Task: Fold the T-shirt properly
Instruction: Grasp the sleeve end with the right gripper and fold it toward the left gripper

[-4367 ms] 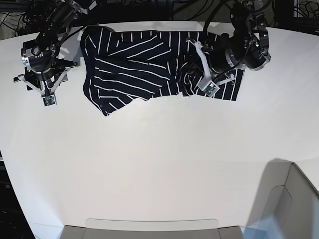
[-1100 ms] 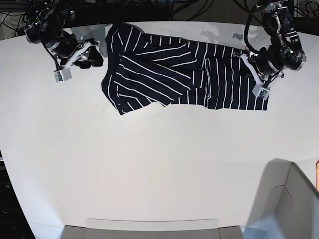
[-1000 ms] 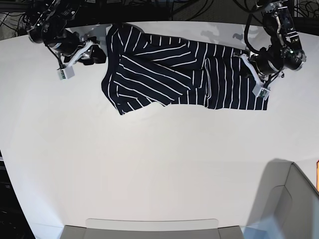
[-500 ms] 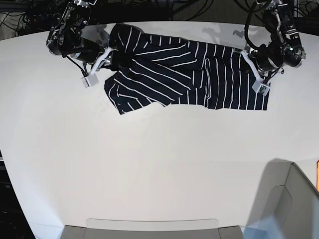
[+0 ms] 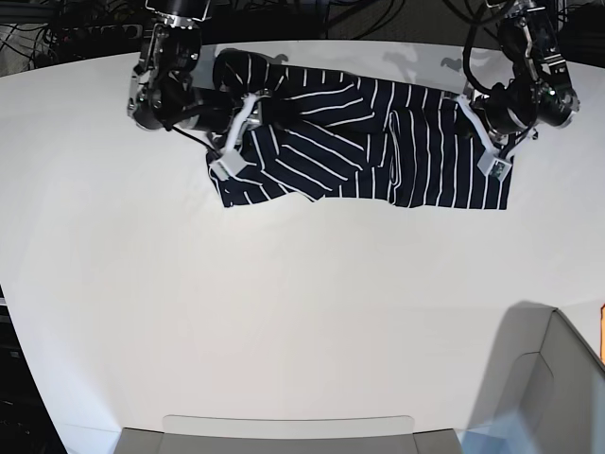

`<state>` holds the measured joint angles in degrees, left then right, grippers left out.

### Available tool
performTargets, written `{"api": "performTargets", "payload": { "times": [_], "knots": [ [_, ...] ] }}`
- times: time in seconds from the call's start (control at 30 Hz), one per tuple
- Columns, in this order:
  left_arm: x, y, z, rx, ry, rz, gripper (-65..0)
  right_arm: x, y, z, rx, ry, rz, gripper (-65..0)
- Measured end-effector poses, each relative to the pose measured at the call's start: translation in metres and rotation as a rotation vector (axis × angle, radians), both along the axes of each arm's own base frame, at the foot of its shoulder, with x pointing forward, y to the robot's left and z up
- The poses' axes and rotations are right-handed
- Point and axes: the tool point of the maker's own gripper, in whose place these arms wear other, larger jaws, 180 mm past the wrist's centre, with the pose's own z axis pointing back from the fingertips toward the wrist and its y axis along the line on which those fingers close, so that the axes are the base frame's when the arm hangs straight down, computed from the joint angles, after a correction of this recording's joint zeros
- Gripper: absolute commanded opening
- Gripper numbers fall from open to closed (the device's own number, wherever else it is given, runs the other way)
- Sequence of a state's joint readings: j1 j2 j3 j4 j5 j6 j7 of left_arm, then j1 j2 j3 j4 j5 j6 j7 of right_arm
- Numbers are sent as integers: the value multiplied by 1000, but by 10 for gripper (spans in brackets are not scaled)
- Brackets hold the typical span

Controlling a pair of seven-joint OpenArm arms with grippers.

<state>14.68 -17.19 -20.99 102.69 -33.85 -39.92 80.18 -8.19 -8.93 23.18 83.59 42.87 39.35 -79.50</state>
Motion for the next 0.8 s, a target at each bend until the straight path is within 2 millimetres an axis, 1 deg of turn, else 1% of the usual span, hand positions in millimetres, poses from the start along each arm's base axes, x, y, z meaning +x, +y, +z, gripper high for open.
{"api": "performTargets", "payload": {
  "times": [0.07,0.13,0.23,0.33,0.4,0.47,0.5,0.6,0.67,0.7,0.8],
  "knots": [
    [-4,0,-2,2,13,-1,-650,-1,3,-5,11,25,7,-535],
    [-2,0,-1,2,9,-1,-650,3,5,-5,33,29,1,-643],
    [-2,1,-1,2,7,-1,-650,10,5,-5,36,22,2,-650],
    [-1,1,0,3,5,-1,-650,12,1,-4,36,16,2,-650],
    [-1,1,0,2,5,-1,-650,14,-9,-5,16,11,2,-650],
    [-1,1,0,2,5,-1,-650,16,-25,-6,-7,6,-5,-650],
    [-1,1,0,2,4,-1,-650,18,-36,-6,-12,2,-16,-650],
    [-1,1,0,3,4,-1,-650,21,-74,-7,-55,-2,-60,-650],
    [-1,0,0,2,4,-1,-650,28,-109,-6,-105,-13,-114,-650],
    [-1,1,0,2,4,-1,-650,31,-123,-4,-127,-20,-136,-650],
    [-1,1,0,3,4,-1,-650,37,-159,-1,-208,-32,-163,-650]
  ]
}}
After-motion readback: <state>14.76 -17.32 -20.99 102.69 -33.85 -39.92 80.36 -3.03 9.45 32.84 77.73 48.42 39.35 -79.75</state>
